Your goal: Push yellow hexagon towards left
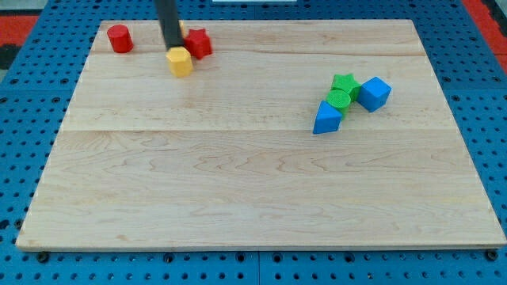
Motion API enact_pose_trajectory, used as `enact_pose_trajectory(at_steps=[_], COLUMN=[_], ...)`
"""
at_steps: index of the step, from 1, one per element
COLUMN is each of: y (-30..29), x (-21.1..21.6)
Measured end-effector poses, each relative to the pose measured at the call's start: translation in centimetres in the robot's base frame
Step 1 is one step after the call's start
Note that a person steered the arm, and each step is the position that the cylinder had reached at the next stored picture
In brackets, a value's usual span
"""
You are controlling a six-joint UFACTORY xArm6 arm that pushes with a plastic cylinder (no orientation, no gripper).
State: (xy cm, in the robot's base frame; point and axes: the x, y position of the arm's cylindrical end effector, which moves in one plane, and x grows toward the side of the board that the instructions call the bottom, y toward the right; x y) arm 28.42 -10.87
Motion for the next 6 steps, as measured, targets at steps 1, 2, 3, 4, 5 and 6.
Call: enact_pose_trajectory(at_steps=[1, 2, 3, 4, 5, 6], y=[5.9, 6.0, 7.2, -0.5, -3.3, 3.2], x=[4.7, 5.8, 5.6, 5.6, 5.8, 5.0])
